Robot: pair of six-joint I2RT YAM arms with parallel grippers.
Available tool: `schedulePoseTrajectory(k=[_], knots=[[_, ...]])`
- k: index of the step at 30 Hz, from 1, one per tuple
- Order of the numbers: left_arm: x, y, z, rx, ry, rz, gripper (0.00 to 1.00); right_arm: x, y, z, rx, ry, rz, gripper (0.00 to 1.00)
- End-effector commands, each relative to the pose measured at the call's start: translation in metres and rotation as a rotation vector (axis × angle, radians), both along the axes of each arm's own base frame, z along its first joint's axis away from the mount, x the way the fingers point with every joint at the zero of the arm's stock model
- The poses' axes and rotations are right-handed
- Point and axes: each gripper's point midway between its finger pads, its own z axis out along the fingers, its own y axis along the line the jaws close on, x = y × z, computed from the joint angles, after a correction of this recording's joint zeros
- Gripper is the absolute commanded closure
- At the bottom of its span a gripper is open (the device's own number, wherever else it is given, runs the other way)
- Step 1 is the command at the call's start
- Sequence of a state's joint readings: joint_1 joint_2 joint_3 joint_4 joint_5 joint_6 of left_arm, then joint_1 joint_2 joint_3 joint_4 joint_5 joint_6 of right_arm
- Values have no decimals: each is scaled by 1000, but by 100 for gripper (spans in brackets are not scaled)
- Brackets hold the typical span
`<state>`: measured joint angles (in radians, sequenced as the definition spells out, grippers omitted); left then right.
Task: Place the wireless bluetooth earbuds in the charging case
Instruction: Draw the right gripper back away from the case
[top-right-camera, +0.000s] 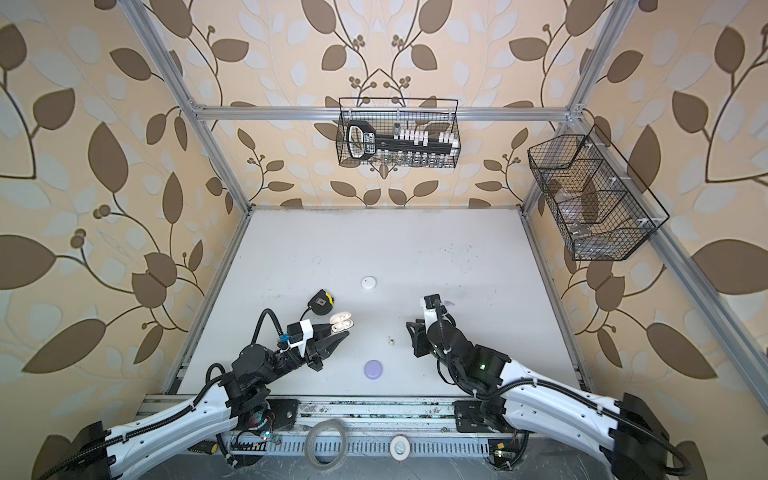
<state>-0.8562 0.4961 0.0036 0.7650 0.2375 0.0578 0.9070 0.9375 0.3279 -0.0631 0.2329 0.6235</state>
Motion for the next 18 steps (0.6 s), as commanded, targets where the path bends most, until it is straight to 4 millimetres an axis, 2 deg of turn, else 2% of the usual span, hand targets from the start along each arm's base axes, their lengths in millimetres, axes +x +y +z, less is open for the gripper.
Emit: schedulePoseTrajectory(k=[1,5,13,18], knots=[[-8,1,28,-47,-88,-27,100,-19,27,-12,15,78,105,66],[-7,1,27,-45,-88,-21,100,-24,39,-17,-108,37,118,56],[-9,1,29,-41,-96,-30,100,-12,47,-36,-230,51,87,55],[-10,2,30,-42,-98,-29,100,-10,60,-46,-271,68,114,57]])
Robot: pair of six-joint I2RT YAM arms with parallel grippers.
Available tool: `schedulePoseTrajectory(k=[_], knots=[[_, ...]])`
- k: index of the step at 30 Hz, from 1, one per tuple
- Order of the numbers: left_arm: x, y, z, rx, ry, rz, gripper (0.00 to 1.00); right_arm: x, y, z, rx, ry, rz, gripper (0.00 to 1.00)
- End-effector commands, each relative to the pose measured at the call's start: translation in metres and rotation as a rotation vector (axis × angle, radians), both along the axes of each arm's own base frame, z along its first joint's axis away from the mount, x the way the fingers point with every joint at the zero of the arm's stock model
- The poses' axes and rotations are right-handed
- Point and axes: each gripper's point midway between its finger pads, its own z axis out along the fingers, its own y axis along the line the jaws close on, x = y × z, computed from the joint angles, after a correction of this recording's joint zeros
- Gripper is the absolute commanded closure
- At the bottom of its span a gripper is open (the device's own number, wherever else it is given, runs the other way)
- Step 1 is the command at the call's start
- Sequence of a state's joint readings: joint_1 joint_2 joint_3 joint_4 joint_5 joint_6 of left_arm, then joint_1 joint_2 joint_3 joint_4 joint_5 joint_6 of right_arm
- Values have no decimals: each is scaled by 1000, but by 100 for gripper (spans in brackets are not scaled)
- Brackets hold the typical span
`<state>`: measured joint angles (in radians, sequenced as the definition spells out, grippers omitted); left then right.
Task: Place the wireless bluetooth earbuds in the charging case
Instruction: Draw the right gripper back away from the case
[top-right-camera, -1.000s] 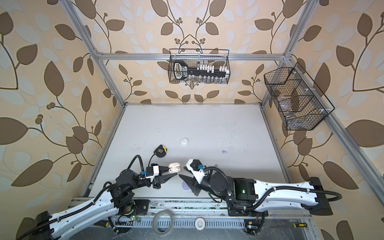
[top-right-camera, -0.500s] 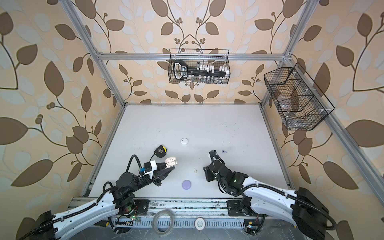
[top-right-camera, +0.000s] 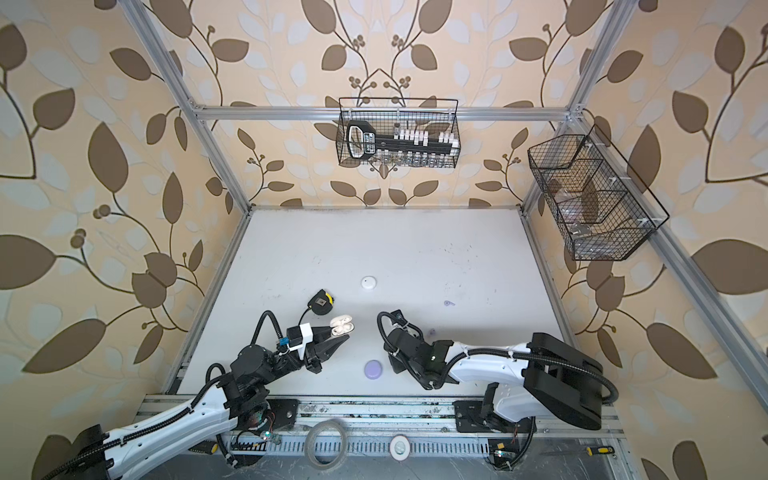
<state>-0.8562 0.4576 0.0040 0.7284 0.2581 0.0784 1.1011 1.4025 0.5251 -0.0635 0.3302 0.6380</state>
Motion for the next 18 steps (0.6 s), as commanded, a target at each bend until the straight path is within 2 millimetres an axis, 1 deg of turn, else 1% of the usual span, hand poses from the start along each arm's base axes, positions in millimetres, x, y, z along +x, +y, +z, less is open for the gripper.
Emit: schedulePoseTrajectory(k=[1,3,5,7,13,18], knots=[[-5,1,29,-52,-76,-14,100,5,8,0,-24,-15,-2,57],[-5,1,29,-50,-76,-15,100,6,4,-6,-60,-9,-19,58],[-5,1,29,-52,-77,-16,100,7,-5,-10,-91,-10,-47,61],[-6,1,29,-52,-77,-18,100,8,-11,-13,-95,-8,-63,61],[-6,1,30,-52,-77,-19,100,8,-27,-11,-73,-10,-100,61],[-6,1,31,-53,-80,-19,100,16,-33,-14,-62,4,-128,62]])
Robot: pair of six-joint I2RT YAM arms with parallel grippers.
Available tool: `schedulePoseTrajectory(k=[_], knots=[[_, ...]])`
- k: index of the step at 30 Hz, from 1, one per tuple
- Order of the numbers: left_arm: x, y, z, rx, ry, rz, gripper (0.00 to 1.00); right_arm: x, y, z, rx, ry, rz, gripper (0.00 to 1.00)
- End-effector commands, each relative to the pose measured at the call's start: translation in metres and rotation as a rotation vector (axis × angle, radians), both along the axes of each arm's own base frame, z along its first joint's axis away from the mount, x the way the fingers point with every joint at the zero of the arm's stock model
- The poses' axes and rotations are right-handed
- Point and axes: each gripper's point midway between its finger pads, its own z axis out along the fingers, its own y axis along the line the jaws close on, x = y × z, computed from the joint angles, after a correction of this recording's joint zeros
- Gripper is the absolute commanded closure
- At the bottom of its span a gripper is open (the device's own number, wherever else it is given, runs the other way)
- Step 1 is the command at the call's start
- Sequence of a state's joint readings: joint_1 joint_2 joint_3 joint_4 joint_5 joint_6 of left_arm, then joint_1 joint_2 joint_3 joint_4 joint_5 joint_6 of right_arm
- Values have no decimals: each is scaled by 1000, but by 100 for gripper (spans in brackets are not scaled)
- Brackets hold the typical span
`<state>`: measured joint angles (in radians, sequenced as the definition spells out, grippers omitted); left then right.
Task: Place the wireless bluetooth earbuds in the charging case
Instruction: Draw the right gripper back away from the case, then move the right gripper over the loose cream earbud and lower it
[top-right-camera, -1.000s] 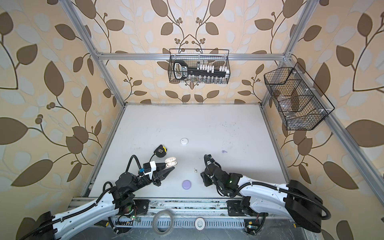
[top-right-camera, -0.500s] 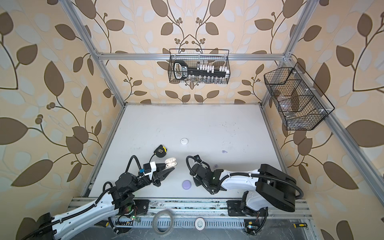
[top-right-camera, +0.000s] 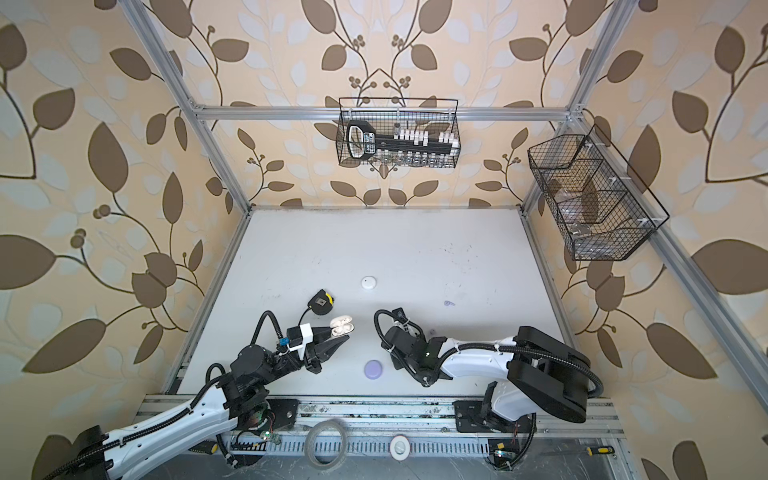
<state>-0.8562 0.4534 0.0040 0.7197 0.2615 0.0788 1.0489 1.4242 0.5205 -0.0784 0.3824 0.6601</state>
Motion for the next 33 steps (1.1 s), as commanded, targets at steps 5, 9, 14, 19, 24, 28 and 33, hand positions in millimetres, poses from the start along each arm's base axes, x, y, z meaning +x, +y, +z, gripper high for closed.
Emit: schedulePoseTrajectory(k=[5,9,14,19,24,28,33], knots=[[-6,1,32,-58,-82,-17,100,6,-1,-5,8,20,-18,62],[-6,1,31,-56,-81,-22,100,15,1,-12,-15,31,-32,63],[-5,1,31,-54,-79,-19,100,28,11,-19,-8,49,-34,64],[-5,0,31,-57,-78,-21,100,37,32,-19,-14,61,-3,65],[-4,2,31,-57,-73,-9,100,44,43,0,15,29,-4,65],[-3,3,30,-62,-70,1,100,49,47,26,41,-7,-11,60],[17,19,26,-97,-23,143,100,59,57,44,76,-36,-25,49]])
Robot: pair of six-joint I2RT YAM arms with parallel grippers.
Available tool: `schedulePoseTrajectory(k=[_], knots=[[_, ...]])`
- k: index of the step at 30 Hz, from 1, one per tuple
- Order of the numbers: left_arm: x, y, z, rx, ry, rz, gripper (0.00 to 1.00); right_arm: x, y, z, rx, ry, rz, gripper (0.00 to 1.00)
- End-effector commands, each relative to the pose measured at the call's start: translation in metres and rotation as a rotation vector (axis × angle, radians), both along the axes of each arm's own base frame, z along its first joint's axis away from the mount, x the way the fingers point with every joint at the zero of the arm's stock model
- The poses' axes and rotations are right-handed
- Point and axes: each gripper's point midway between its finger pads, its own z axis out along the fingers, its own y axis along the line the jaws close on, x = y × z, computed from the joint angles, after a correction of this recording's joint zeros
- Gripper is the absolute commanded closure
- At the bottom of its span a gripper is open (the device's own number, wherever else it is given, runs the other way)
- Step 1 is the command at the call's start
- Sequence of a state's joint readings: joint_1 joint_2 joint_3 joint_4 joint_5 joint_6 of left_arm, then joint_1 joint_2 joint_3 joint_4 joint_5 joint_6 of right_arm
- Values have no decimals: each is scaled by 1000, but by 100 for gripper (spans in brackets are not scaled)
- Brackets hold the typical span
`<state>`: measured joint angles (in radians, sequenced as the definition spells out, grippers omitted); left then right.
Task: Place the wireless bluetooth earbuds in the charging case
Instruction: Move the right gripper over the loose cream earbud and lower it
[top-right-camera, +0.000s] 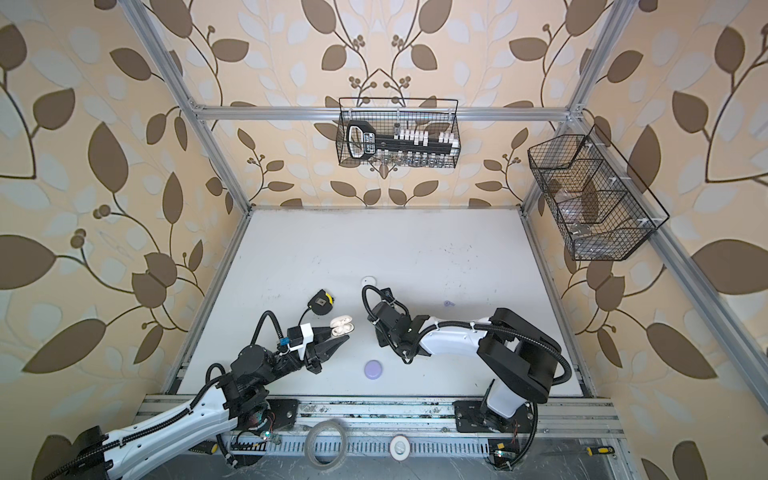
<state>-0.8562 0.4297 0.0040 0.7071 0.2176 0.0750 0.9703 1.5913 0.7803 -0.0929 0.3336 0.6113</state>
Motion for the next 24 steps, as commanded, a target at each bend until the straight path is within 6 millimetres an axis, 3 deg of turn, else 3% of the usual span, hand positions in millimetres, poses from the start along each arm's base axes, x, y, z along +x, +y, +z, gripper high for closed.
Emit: schedulePoseTrajectory(k=[1,7,12,17,24], knots=[[16,18,21,-83,-17,132,100,8,8,14,0,-19,-19,47],[17,21,22,-48,-21,157,100,19,14,-11,-111,2,-36,44],[17,24,23,-59,-26,164,100,11,16,-24,-186,3,-20,41],[15,23,23,-60,-29,153,100,3,3,-32,-221,6,-31,40],[13,22,25,-62,-35,138,100,-5,-12,-36,-210,15,-47,50]])
